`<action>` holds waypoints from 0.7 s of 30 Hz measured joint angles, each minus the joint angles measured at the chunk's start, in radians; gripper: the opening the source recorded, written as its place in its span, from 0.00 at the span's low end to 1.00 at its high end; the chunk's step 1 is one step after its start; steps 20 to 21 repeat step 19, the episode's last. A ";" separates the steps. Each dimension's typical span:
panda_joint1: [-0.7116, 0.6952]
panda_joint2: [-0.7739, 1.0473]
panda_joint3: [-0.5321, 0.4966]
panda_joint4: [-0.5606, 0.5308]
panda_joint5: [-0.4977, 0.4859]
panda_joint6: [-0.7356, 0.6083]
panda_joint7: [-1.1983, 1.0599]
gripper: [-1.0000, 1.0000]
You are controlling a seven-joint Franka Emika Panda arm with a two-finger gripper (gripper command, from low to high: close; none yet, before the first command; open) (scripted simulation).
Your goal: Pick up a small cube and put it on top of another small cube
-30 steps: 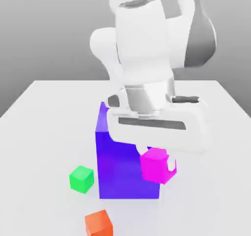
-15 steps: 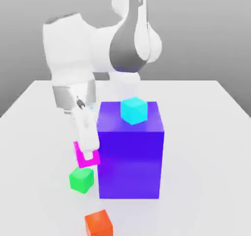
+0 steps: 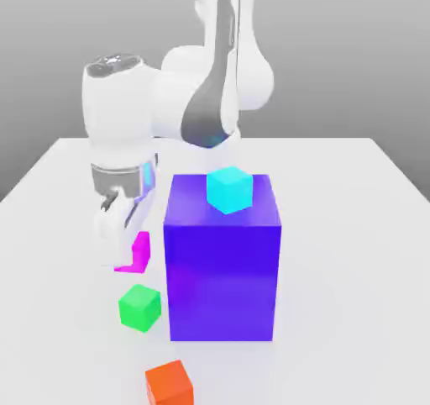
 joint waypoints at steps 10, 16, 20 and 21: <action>-0.053 0.123 0.016 0.010 -0.133 0.112 0.094 0.00; -0.056 0.227 0.005 0.003 -0.217 0.215 0.152 0.00; -0.053 0.244 0.000 0.001 -0.229 0.231 0.160 1.00; -0.053 0.244 0.000 0.001 -0.229 0.231 0.160 1.00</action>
